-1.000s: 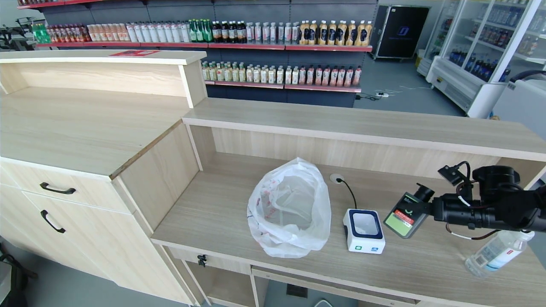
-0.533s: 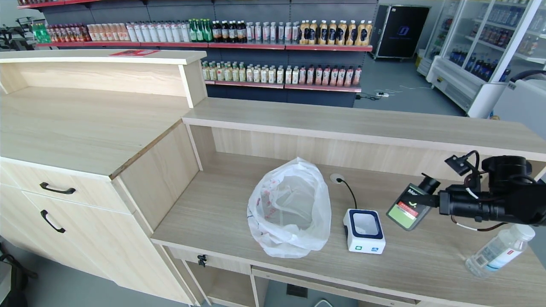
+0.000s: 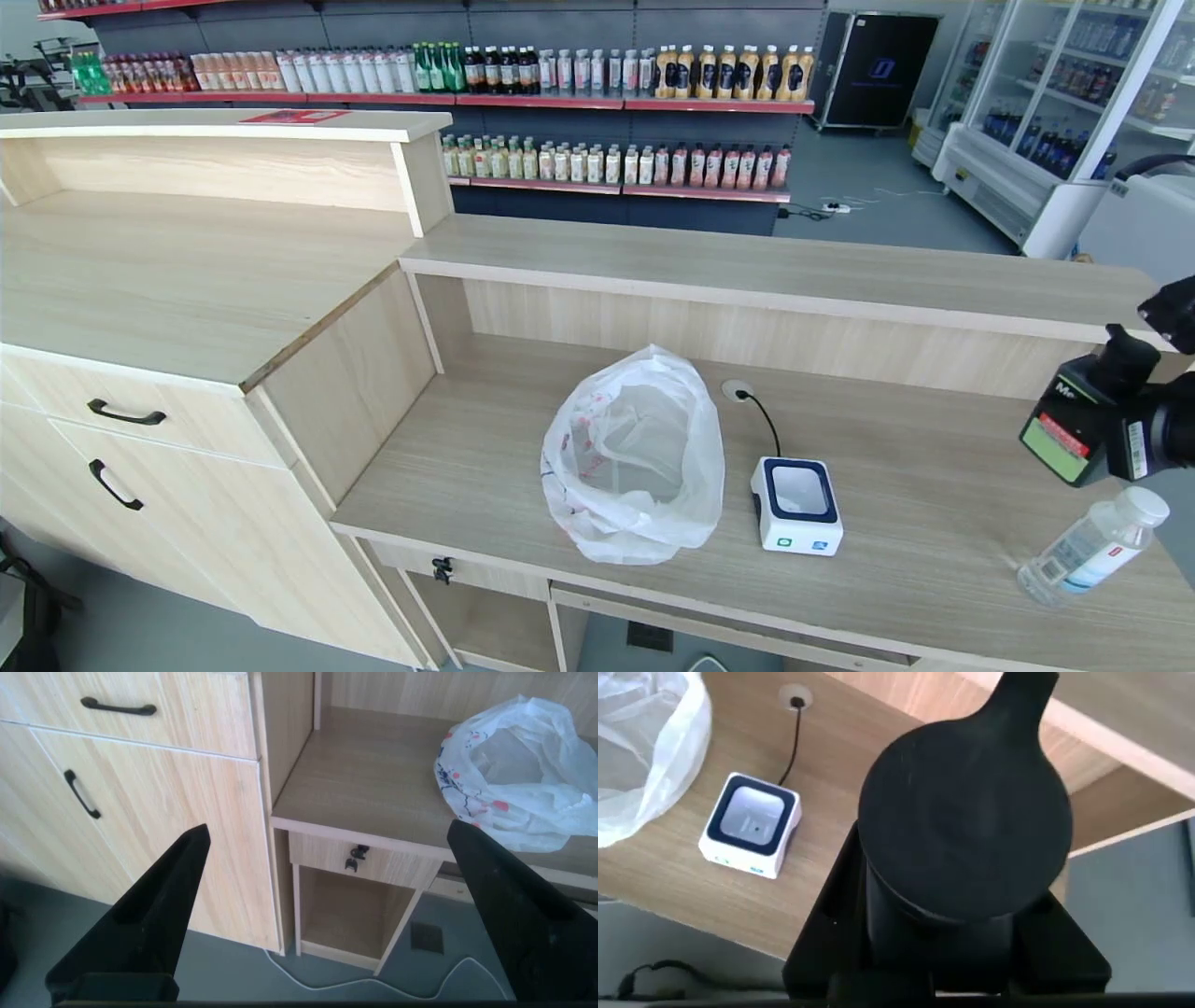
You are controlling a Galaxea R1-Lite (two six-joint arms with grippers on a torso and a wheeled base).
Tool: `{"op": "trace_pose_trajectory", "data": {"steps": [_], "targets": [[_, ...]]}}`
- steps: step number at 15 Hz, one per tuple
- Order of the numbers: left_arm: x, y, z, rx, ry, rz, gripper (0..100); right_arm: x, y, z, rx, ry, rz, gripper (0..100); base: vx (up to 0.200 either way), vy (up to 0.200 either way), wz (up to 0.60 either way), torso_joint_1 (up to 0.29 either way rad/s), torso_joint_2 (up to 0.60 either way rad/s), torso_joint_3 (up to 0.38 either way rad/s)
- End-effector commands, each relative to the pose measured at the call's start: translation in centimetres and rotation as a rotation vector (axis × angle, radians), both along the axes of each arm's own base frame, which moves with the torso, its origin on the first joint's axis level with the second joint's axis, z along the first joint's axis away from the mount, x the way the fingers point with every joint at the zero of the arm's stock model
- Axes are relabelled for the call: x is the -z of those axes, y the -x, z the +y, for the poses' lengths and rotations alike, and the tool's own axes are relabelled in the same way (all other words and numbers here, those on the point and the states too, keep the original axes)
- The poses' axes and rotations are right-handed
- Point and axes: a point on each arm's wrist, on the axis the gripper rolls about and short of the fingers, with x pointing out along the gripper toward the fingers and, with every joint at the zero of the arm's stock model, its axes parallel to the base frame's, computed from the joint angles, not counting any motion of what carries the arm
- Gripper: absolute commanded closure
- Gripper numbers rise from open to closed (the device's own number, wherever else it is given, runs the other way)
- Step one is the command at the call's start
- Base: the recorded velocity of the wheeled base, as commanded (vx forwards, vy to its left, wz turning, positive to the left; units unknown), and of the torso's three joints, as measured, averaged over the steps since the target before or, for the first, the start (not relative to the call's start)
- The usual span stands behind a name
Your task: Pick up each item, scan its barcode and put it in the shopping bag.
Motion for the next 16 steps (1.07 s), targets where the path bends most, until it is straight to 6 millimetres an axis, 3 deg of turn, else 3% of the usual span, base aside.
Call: {"op": "trace_pose_trajectory", "data": {"steps": [1,5,7,10,14,16], "targets": [[0.0,0.0,0.0,-0.001,0.000,0.000,0,-2.5,3.2,1.3,0.031,0.066,-0.177,100,0.000,0.000,0.00,0.000,0.00,0.000],[0.0,0.0,0.0,-0.001,0.000,0.000,0,-2.9,2.9,3.0,0.124,0.109,-0.222,100,0.000,0.000,0.00,0.000,0.00,0.000],[0.0,0.0,0.0,-0.001,0.000,0.000,0,-3.1,2.5,5.6,0.027,0.086,-0.234,100,0.000,0.000,0.60,0.005,0.00,-0.002],[0.0,0.0,0.0,-0.001,0.000,0.000,0,-4.1,1.6,8.7,0.018,-0.019,-0.250,100,0.000,0.000,0.60,-0.001,0.00,0.006],[0.0,0.0,0.0,-0.001,0.000,0.000,0,-2.6,-2.2,10.5,0.024,-0.043,-0.173,100,0.000,0.000,0.60,0.001,0.00,0.001],[0.0,0.0,0.0,-0.001,0.000,0.000,0,0.2,-5.0,9.4,0.009,-0.067,-0.077,100,0.000,0.000,0.00,0.000,0.00,0.000]]}}
